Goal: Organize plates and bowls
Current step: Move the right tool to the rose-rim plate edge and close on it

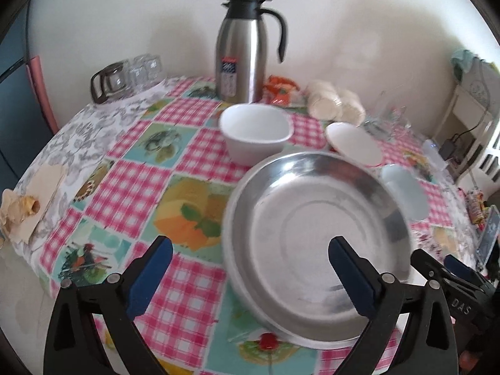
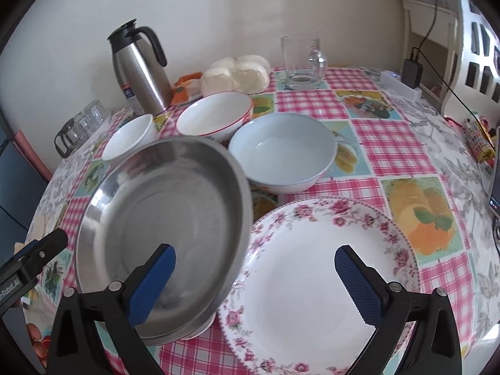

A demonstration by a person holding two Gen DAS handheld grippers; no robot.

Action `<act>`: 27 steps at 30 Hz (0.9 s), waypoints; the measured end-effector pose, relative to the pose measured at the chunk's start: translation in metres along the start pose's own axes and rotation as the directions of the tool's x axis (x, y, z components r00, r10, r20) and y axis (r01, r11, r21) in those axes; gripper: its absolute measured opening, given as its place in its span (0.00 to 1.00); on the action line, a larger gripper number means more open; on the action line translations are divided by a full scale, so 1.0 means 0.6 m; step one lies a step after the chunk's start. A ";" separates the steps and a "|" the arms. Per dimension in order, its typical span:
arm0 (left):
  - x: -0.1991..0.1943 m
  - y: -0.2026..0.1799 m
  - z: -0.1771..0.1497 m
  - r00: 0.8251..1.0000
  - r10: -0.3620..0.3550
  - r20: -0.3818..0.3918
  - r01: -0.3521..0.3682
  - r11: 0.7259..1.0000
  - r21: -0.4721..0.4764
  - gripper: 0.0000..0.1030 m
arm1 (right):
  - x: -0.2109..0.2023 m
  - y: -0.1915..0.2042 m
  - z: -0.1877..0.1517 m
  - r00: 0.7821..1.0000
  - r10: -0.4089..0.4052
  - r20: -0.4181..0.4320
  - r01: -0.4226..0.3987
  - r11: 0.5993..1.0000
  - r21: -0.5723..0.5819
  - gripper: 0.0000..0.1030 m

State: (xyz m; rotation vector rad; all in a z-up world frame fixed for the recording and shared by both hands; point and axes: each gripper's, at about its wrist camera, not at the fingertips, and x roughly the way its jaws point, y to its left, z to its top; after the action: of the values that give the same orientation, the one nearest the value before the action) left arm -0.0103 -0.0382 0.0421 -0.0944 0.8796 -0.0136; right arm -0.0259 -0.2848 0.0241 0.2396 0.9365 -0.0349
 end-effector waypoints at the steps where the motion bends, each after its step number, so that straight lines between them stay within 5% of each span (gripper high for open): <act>1: -0.004 -0.005 0.000 1.000 -0.014 0.012 0.013 1.000 0.004 0.97 | -0.005 -0.010 0.002 1.000 -0.006 0.011 0.006 1.000 0.010 1.00; 5: -0.020 -0.035 -0.006 0.993 -0.104 0.048 0.103 0.994 0.026 0.97 | -0.031 -0.061 0.012 0.996 -0.041 0.078 0.034 0.995 0.092 1.00; 10: -0.024 -0.093 -0.029 0.975 -0.220 -0.002 0.219 0.971 0.092 0.97 | -0.050 -0.151 0.006 0.993 -0.076 0.091 0.052 0.968 0.245 1.00; 19: -0.031 -0.198 -0.075 0.963 -0.254 -0.085 0.267 0.940 0.211 0.97 | -0.036 -0.255 -0.023 0.995 -0.097 -0.005 0.092 0.918 0.386 1.00; 27: -0.033 -0.285 -0.135 0.950 -0.249 -0.189 0.297 0.908 0.294 0.97 | -0.031 -0.261 -0.038 0.999 -0.038 -0.026 0.046 0.916 0.400 1.00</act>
State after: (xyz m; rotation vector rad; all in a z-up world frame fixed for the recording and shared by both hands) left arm -0.0806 -0.2137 0.0213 0.0893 0.9955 -0.4318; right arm -0.0759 -0.4336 -0.0033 0.6009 0.9462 -0.2673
